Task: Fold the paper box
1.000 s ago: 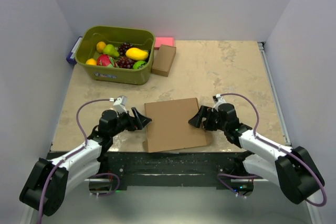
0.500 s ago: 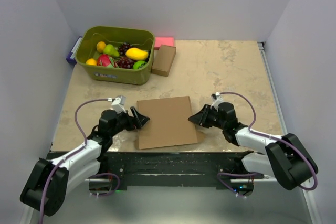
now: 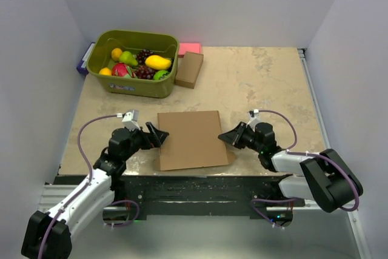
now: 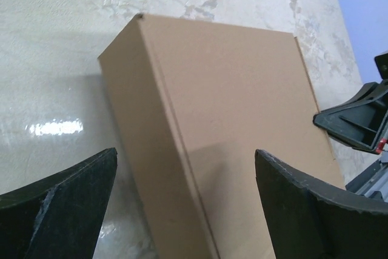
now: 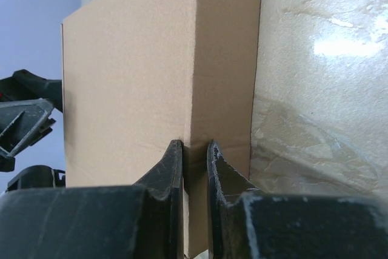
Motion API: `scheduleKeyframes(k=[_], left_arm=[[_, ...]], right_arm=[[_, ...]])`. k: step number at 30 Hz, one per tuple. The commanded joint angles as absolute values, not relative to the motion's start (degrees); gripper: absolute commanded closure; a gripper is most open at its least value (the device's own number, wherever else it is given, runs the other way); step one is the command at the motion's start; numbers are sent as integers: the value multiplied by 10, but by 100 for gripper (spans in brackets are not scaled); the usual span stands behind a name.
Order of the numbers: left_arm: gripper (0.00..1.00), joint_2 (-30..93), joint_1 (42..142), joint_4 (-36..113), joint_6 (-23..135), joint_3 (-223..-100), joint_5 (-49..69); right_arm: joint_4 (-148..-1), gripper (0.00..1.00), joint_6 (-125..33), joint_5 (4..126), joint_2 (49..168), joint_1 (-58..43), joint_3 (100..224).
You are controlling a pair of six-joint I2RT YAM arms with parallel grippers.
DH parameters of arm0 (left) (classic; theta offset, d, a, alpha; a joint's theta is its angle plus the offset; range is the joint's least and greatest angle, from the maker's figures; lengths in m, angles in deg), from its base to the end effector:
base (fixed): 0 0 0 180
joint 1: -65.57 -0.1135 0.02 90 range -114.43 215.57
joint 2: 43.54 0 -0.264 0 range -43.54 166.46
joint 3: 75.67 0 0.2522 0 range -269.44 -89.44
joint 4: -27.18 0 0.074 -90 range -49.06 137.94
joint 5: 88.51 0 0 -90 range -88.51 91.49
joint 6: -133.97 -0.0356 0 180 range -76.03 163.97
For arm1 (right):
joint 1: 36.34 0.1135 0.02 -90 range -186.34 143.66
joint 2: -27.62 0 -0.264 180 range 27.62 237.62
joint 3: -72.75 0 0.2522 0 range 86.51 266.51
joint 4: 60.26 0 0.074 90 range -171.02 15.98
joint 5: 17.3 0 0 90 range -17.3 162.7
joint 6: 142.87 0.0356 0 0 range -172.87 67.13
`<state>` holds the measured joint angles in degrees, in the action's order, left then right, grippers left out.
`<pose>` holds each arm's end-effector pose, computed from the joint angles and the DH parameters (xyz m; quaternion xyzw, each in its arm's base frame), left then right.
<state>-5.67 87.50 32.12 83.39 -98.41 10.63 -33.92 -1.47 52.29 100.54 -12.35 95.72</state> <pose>0.1441 -0.0641 0.1723 -0.0791 0.8143 -0.3476 0.4580 0.1805 0.0939 0.1298 0.1009 0.8231 0.4468 0.3357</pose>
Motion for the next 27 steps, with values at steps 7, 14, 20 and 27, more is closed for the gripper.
scheduleKeyframes(k=[7,14,20,27], left_arm=[[0,-28,875,262,875,-989,149],[0,-8,872,219,905,-971,177],[0,10,867,170,937,-949,211],[0,44,860,181,941,-939,206]], right_arm=[[-469,100,-25,547,997,-145,928],[-457,100,-15,537,991,-158,915],[-467,100,-19,535,982,-164,914],[-468,100,-18,534,976,-167,913]])
